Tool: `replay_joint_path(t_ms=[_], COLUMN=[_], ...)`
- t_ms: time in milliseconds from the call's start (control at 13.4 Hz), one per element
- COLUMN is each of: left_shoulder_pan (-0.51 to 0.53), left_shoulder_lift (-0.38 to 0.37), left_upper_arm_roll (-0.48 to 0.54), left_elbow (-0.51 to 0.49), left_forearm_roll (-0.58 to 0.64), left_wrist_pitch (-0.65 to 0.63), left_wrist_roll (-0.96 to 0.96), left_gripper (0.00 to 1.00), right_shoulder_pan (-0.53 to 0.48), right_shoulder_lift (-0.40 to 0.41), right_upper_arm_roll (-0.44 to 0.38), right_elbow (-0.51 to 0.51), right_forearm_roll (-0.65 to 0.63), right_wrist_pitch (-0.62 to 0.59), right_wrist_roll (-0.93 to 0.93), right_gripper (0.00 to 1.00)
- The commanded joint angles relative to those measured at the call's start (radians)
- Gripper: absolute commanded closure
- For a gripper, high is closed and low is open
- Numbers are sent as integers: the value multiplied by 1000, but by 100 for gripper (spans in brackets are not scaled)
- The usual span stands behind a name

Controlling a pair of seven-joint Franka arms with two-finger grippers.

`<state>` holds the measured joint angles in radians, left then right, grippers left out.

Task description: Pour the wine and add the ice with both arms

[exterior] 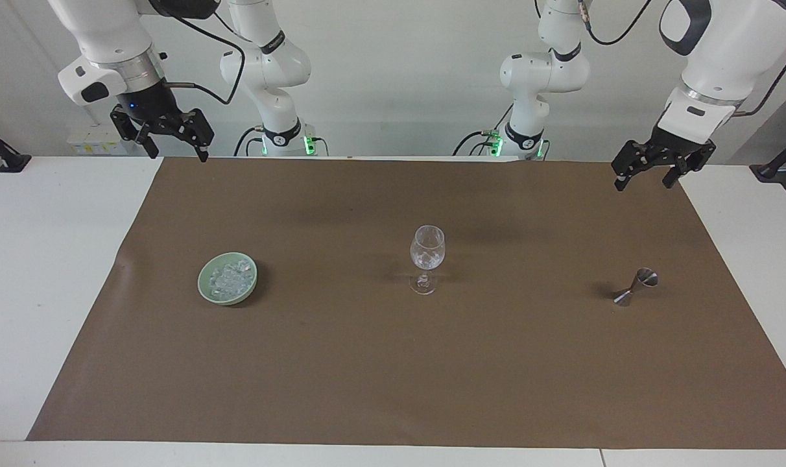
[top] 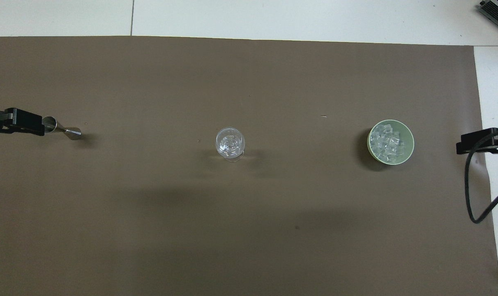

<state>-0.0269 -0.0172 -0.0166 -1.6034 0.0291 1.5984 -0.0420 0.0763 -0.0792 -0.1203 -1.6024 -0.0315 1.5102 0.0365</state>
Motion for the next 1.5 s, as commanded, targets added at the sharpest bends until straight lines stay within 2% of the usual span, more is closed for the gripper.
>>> replay_joint_path(t_ms=[0,1423], left_shoulder_pan=[32,41], left_shoulder_lift=[13,26], left_upper_arm_roll=[-28,-31], left_elbow=[17,31], left_forearm_roll=[22,-26], left_wrist_pitch=[-28,-29], left_wrist_roll=[37,96], left_gripper=[0,0], right_shoulder_pan=[0,0], right_shoulder_lift=[-28,-36], right_upper_arm_roll=[-4,-2], right_elbow=[-36,-48], right_forearm_roll=[13,15], right_wrist_pitch=[21,15], right_wrist_roll=[19,17], right_gripper=[0,0])
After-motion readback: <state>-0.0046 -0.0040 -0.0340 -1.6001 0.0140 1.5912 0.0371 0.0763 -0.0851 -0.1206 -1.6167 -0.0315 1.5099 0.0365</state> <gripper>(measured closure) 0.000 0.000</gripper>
